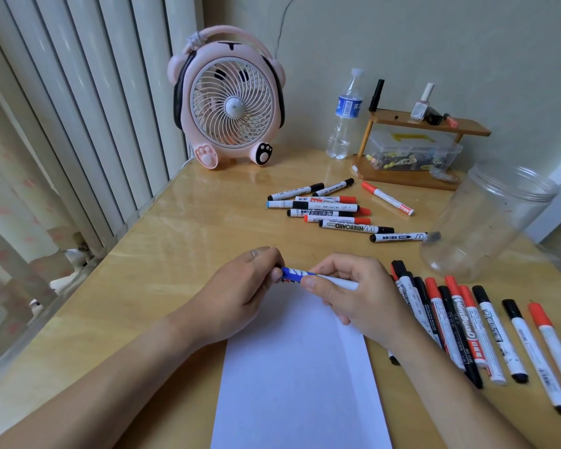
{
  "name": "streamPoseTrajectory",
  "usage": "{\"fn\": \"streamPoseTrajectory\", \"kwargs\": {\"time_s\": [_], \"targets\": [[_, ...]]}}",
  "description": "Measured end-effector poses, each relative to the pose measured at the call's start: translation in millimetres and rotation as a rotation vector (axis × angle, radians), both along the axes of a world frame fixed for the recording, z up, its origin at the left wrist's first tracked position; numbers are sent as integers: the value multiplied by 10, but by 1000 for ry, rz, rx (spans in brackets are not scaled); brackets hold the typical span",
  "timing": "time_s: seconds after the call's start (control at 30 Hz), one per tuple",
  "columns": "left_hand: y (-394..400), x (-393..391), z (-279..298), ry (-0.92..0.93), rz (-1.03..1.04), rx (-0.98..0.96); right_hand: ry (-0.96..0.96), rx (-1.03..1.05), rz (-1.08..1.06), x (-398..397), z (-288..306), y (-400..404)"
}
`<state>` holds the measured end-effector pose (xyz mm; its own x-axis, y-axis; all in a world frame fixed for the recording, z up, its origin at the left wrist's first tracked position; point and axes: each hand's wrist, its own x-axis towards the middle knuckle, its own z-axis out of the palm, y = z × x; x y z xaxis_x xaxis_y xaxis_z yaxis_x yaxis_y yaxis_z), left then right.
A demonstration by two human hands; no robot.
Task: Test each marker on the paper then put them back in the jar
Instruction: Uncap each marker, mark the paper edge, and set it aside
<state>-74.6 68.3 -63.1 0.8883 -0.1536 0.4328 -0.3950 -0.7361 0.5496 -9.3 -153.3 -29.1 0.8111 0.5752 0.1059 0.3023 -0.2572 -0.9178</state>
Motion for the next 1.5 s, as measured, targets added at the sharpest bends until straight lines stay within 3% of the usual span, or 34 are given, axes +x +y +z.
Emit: {"fn": "streamPoseTrajectory", "kwargs": {"time_s": [0.17, 0.5, 0.7, 0.8, 0.93, 1.07, 1.27, 1.37, 1.5], "targets": [[2, 11, -9, -19, 11, 16, -9, -30, 16, -3, 16, 17], [13, 15, 2, -59, 100, 39, -449, -278, -34, -13, 86, 3], [-325, -109, 233, -154, 247, 114, -581, -325, -317, -75, 161, -285], [-791, -234, 429, -171, 37, 160, -594, -289, -477, -178, 130, -768], [-1723, -345, 393, -11, -462, 233, -562, -245, -666, -286, 34, -1534], [-2625, -298, 116, 48, -733, 217, -537, -245, -812, -467, -25, -2265], [-3429, 5, -35, 25, -720, 226, -460, -337, -1181, -621, -172, -3391], [-3755, 131, -124, 49, -676, 300, -218, -448, -1312, -656, -223, -3923], [-3926, 155, -184, 111, -627, 456, 192, -610, -1225, -645, -528, -4426]]}}
